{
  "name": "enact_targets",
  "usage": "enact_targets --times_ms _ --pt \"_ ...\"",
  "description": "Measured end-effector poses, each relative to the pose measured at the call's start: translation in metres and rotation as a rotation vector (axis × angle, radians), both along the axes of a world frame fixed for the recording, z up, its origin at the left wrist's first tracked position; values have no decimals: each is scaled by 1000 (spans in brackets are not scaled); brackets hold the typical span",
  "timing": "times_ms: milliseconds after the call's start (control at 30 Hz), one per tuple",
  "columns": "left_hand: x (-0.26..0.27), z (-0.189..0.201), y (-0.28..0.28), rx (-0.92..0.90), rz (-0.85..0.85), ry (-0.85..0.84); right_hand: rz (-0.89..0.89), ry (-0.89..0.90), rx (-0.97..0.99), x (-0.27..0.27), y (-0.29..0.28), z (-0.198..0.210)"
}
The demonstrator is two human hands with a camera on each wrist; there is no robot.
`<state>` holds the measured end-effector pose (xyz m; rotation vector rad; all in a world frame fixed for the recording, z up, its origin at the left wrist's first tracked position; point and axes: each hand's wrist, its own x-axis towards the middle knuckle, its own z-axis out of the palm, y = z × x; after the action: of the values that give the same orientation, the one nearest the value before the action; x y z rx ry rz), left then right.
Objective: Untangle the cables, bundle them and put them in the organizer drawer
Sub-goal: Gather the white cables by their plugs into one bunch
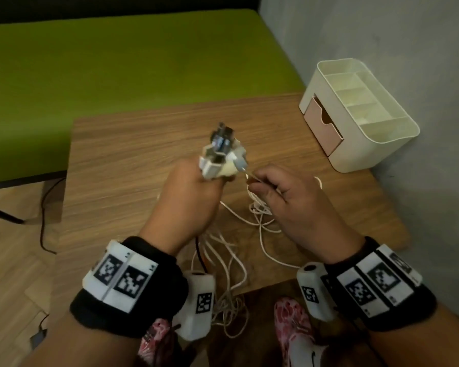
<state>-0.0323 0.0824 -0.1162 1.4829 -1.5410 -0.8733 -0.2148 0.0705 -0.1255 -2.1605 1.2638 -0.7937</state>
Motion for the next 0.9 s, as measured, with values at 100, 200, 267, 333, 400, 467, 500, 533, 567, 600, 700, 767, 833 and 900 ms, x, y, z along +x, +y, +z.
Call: enact_targets --times_ms 100,200,267,333,400,467,500,533,567,600,700,767,833,900 --pt "14 3 -5 59 104 273 -94 148 191 -4 -1 -6" --pt "16 4 -4 86 98 273 -261 463 120 -7 -5 -6" --pt "16 7 -3 115 80 288 -367 529 22 -12 -8 -3" --pt "19 8 -2 158 58 241 -430 439 -33 -20 -11 -2" --pt "23 8 0 201 38 76 -447 212 7 -26 -14 -1" --pt "24 4 0 234 51 -111 -400 -35 136 -29 -16 5" --pt "24 2 -1 248 69 -170 -347 -144 221 -28 -16 9" --pt "24 0 -2 263 84 -203 -292 -253 298 -27 -15 13" --pt "23 -2 -2 281 94 -228 -243 -350 351 -25 -14 17" --pt "21 -3 -3 296 95 -257 -200 -429 385 -24 -12 19" --pt "13 -3 -1 309 94 -334 -137 -471 393 -19 -8 20" --pt "8 -2 1 287 108 -317 -135 -430 400 -17 -7 17" --pt "2 -1 2 213 101 -272 -134 -334 407 -15 -5 14" --pt "-4 1 3 123 77 -182 -123 -224 365 -12 -1 10"
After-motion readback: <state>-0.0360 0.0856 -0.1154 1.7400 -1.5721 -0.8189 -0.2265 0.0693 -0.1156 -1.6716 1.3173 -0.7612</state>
